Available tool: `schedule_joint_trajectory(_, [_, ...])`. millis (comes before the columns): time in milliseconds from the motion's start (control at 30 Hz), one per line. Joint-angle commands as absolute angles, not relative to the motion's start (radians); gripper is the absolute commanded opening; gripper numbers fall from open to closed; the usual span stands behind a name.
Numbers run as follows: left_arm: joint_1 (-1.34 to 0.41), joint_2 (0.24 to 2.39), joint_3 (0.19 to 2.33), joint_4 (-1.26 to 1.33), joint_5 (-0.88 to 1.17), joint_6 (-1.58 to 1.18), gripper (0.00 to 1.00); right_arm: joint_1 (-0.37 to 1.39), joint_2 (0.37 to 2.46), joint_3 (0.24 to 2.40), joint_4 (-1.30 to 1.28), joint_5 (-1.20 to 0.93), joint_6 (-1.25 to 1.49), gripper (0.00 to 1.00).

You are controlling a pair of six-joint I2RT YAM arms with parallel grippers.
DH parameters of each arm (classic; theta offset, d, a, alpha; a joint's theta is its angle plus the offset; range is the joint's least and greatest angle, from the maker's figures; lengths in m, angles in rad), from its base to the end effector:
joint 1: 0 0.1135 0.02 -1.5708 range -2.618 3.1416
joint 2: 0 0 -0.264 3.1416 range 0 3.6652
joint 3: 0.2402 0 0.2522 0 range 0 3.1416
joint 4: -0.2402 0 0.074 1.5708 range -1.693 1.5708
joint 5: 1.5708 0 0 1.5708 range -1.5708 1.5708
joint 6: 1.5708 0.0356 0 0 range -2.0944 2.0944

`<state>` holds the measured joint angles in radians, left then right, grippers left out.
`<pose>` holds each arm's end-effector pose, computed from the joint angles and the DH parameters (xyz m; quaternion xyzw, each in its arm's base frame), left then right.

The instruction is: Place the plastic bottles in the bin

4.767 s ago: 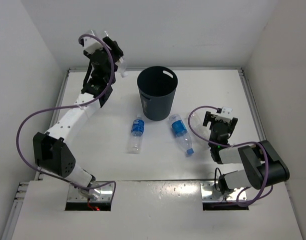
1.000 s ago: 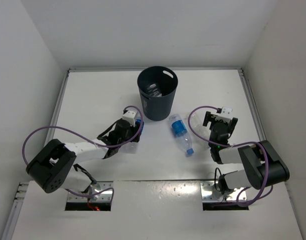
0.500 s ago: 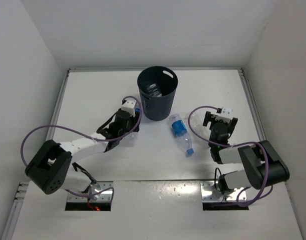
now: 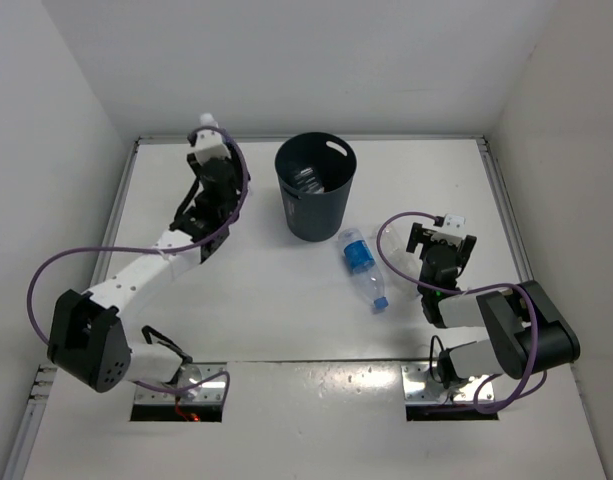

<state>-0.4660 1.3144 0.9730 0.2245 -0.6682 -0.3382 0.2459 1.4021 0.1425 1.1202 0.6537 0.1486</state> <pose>0.2826 -0.1174 0.3315 -0.1724 0.7184 -0.0202 0.6737 0.2080 0.0299 0.1447 0.1757 0.7241 -0.1158 0.6568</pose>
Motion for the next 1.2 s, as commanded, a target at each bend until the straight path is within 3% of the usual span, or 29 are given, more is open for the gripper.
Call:
schedule_joint_trajectory(0, [-0.449,1.331,1.109,0.333,-0.746,-0.318,0.1,0.252,1.393,0.144,1.163,0.667,0.16,1.0])
schedule_joint_trajectory(167, [-0.459,1.388,1.245,0.463,-0.53,-0.27,0.1,0.252,1.393,0.144,1.163,0.667,0.16,1.0])
schedule_joint_trajectory(367, [-0.589,1.499,1.327,0.592,-0.321,-0.199,0.09,0.252,1.393,0.144,1.163,0.667,0.16,1.0])
schedule_joint_trajectory(933, [-0.657,1.661,1.241,0.703,-0.242,-0.222,0.11,0.252,1.393,0.144,1.163,0.667,0.16,1.0])
schedule_joint_trajectory(1067, [-0.657,1.671,1.203,0.712,-0.222,-0.235,0.25,0.252,1.393,0.144,1.163,0.667,0.16,1.0])
schedule_joint_trajectory(1167, [-0.657,1.671,1.174,0.712,-0.213,-0.245,0.42,0.252,1.393,0.144,1.163,0.667,0.16,1.0])
